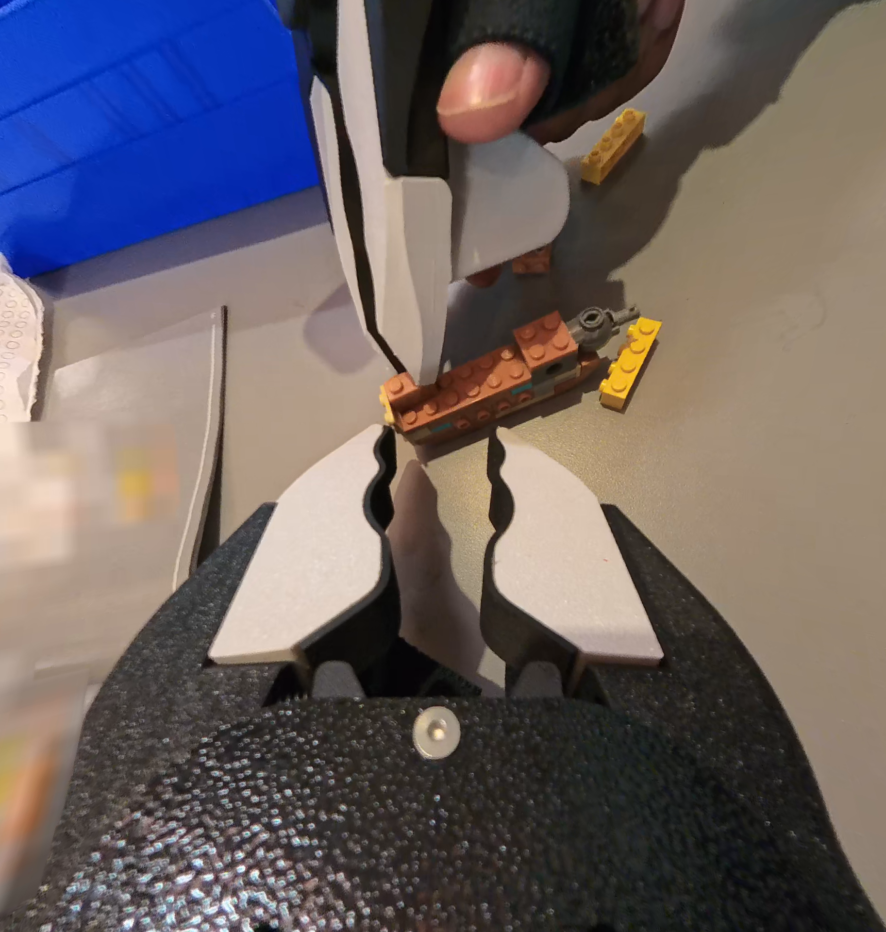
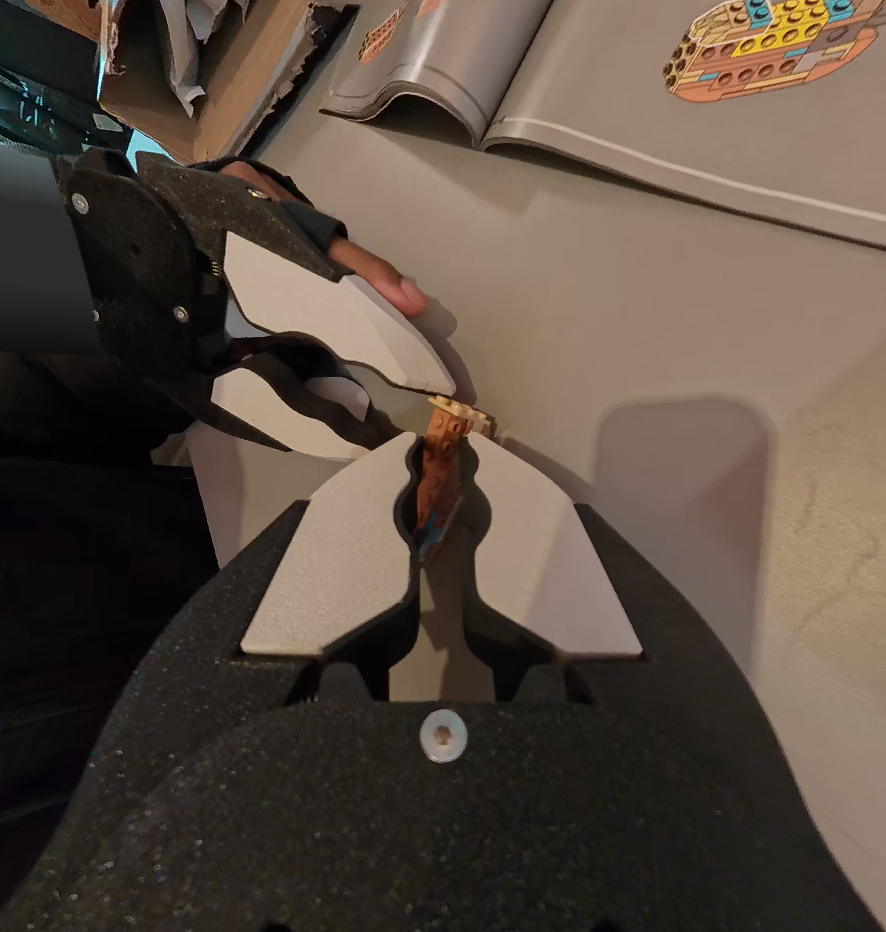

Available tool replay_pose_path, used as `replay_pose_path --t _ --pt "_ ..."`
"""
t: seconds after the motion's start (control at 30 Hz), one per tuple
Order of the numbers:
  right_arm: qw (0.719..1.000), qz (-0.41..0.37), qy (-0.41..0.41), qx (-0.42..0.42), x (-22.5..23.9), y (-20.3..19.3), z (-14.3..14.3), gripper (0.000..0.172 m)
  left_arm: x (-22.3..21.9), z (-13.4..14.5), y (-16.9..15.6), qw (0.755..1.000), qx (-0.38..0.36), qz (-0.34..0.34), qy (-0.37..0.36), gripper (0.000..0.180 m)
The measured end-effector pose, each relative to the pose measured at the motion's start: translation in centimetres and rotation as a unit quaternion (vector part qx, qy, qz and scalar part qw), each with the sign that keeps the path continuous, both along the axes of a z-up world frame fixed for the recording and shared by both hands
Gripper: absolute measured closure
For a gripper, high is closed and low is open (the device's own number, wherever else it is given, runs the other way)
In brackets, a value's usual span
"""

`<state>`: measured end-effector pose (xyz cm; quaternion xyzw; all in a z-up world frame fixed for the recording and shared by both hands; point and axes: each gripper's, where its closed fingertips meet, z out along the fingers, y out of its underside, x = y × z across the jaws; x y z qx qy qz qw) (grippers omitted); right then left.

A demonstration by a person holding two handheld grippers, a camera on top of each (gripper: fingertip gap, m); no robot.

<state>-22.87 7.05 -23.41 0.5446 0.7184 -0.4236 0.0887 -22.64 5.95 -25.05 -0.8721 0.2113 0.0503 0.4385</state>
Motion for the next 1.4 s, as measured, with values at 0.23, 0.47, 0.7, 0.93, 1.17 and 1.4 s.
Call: replay_pose_path --t 0.23,0.47,0.7,0.93,1.17,1.4 --pt "1.000 0.004 0.007 0.001 0.2 0.2 0.1 0.157 0.0 0.0 0.0 1.000 0.000 0.000 -0.001 0.146" --pt "1.000 0.008 0.017 -0.006 0.5 0.5 0.4 0.155 -0.1 0.0 0.0 1.000 0.000 0.003 -0.001 0.146" --pt "0.993 0.068 0.098 -0.023 1.1 0.3 2.2 0.144 -0.2 0.0 -0.5 1.000 -0.001 0.016 -0.005 0.142" --pt "0.972 0.127 0.197 0.006 2.2 1.4 2.6 0.136 1.1 0.5 -1.5 0.994 -0.007 0.059 -0.090 0.133" --pt "0.968 0.156 0.180 0.083 4.0 2.4 -0.1 0.156 3.0 0.3 -2.1 0.976 -0.027 0.127 -0.177 0.136" --pt "0.962 0.159 0.189 0.117 4.8 1.8 -1.0 0.161 5.3 -0.6 -1.8 0.974 -0.057 0.138 -0.173 0.138"
